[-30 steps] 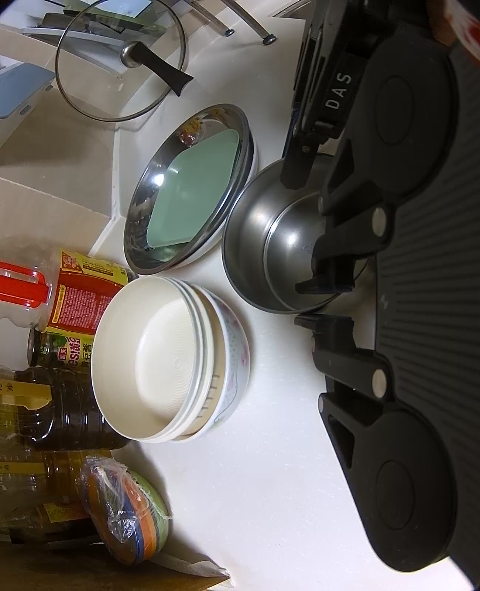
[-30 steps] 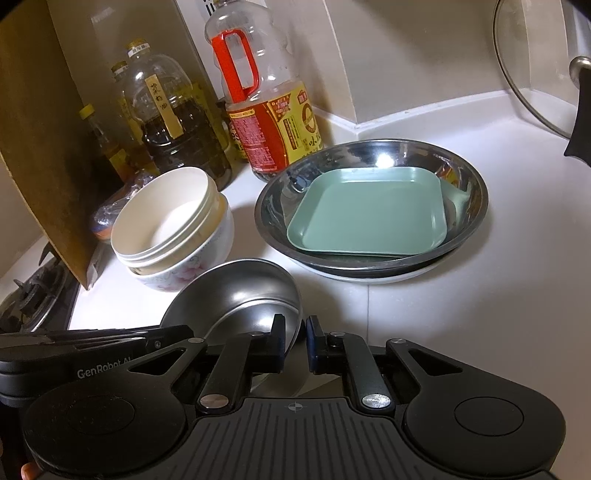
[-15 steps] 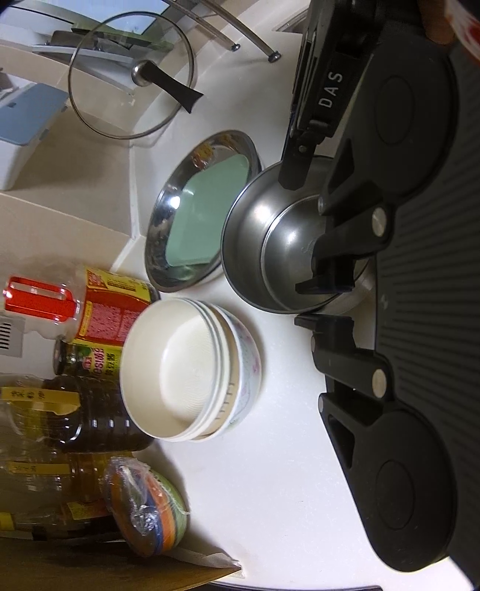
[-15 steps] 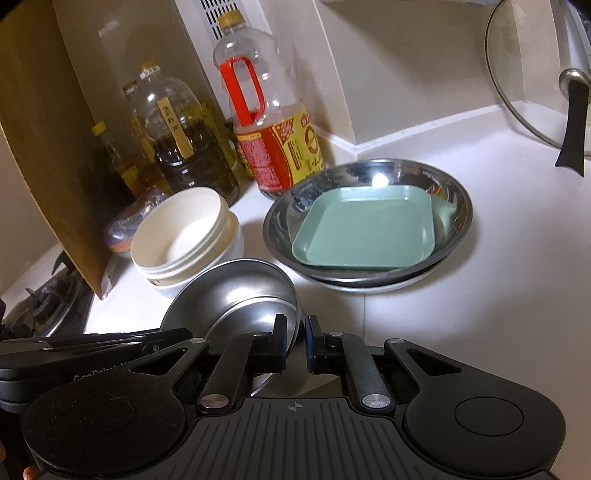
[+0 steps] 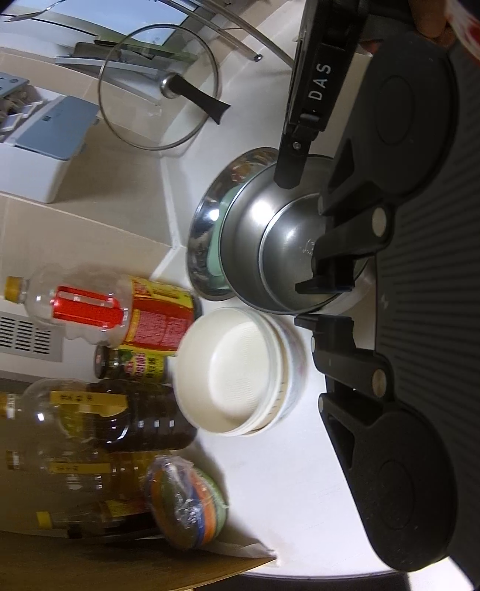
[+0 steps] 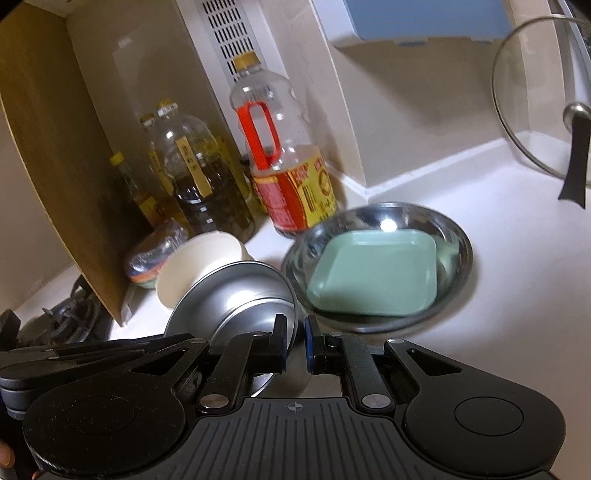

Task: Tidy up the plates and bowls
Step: 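Lift the steel pot and carry it toward the bowl stack, then lower the steel pot over the cream bowls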

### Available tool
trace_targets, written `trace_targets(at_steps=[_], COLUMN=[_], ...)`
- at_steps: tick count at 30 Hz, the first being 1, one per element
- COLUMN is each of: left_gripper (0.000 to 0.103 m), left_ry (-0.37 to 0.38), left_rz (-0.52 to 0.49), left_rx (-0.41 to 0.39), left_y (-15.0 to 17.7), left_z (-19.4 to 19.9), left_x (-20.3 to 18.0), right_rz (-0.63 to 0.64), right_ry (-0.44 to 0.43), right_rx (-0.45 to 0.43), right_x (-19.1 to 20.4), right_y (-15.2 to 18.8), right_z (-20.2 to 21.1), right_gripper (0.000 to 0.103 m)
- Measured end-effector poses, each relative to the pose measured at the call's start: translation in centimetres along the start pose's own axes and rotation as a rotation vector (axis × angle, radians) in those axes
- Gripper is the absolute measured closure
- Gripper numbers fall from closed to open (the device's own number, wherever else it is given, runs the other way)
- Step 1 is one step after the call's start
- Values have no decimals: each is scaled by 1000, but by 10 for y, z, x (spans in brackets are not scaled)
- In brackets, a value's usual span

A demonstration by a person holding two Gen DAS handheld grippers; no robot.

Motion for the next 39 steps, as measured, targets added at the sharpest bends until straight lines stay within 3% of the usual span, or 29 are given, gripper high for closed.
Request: trace_targets(at_steps=[19, 39], left_gripper=[93, 93], left_ry=[-90, -146], left_rz=[47, 52], left_rx=[-98, -92], left_y=[-53, -64], left_z=[0, -25], left_x=[47, 68], right_rz=[34, 60], right_ry=[-128, -142], right_rx=[-31, 10], right_x=[34, 36], right_y=[-54, -60], right_z=[-46, -99], right_gripper=[93, 93])
Point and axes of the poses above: each gripper's, at about its wrist camera, not at the fingertips, and z roughly against the way its jaws point, x to its left, y to its underside, the point moved 5 cm from there along -z, roughly the way its jaws point, and after that the axes turned 4 degrees about -y, right-handed, at the moved point
